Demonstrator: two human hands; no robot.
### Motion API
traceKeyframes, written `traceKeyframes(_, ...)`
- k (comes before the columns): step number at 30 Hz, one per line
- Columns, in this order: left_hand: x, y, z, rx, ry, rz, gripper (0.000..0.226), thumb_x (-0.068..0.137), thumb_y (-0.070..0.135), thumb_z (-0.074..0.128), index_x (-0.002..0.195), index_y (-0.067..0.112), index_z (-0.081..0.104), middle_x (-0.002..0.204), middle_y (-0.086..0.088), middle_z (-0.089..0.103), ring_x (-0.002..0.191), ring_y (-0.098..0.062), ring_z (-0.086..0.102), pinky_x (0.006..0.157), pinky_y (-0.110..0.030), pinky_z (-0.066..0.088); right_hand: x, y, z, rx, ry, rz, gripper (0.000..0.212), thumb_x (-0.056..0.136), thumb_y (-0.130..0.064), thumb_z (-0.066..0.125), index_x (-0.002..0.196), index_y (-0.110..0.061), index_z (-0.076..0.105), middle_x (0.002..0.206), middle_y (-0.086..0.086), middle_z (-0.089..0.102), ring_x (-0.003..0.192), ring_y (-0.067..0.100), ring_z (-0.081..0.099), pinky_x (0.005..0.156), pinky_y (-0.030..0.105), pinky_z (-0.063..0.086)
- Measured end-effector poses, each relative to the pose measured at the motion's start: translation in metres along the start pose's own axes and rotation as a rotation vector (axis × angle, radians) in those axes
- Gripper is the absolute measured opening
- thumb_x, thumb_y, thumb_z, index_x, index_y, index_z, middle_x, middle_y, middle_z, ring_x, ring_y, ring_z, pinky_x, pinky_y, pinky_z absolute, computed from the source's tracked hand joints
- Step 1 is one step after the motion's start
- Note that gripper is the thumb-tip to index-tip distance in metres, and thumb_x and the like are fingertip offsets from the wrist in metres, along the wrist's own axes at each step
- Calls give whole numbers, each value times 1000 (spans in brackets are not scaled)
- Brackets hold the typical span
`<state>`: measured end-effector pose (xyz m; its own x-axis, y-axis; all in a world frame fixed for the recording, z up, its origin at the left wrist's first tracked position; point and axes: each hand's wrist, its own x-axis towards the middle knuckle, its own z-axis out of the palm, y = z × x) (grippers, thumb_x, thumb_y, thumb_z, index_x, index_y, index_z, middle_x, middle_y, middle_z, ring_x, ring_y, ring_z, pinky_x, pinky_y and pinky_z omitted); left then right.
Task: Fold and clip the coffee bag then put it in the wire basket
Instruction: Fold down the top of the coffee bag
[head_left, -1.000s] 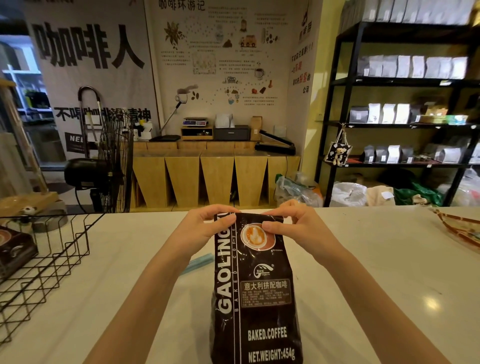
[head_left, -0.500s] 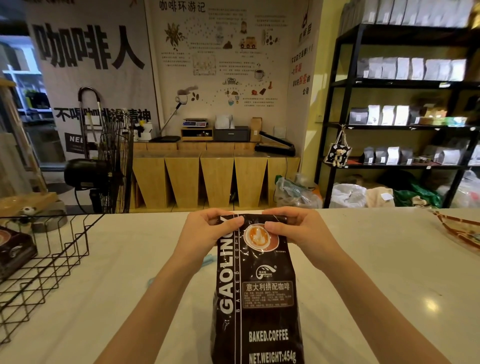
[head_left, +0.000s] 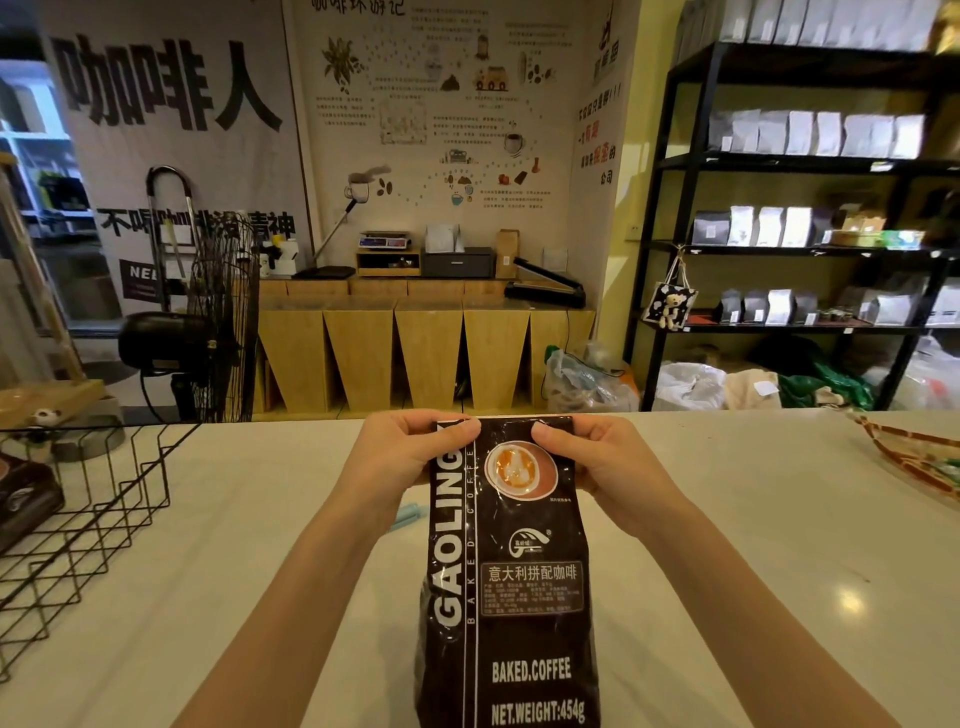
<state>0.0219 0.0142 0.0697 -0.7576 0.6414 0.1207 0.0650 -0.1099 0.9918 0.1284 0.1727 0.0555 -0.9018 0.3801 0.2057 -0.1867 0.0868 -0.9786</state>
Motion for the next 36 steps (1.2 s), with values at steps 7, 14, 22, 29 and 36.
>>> traceKeyframes(7, -2, 8, -6, 158, 7, 97, 9, 68, 11, 73, 74, 15, 69, 56, 4, 71, 57, -10, 69, 49, -16, 52, -2, 3, 2, -60, -51, 32, 29, 68, -41, 63, 80, -16, 73, 73, 1, 75, 73, 17, 69, 67, 23, 53)
traceKeyframes(14, 0, 4, -9, 108, -12, 94, 15, 68, 14, 72, 82, 16, 69, 60, 3, 73, 61, -13, 70, 53, -18, 53, 0, 6, 5, -23, -45, 34, 40, 69, -40, 62, 86, -5, 71, 77, 7, 73, 77, 23, 67, 67, 23, 53)
traceKeyframes(22, -2, 1, -14, -41, -177, -23, 17, 80, 21, 57, 74, 13, 70, 65, -1, 73, 59, -10, 68, 51, -17, 52, 0, 9, 7, 5, -6, 39, 35, 71, -39, 61, 84, -8, 73, 78, 9, 73, 77, 24, 67, 66, 21, 54)
traceKeyframes(29, 1, -1, -11, -15, -84, 8, 20, 84, 22, 57, 77, 9, 69, 64, -1, 73, 58, -11, 68, 50, -18, 51, -1, 8, 7, -3, 19, 45, 31, 71, -38, 61, 80, -12, 73, 75, 7, 73, 76, 24, 68, 64, 21, 53)
traceKeyframes(36, 0, -12, -3, -51, -6, 62, 20, 83, 27, 57, 76, 13, 70, 66, -2, 72, 62, -13, 67, 58, -22, 51, -1, 9, 6, -5, 31, 37, 32, 72, -38, 60, 80, -10, 73, 72, 5, 74, 73, 23, 69, 61, 20, 54)
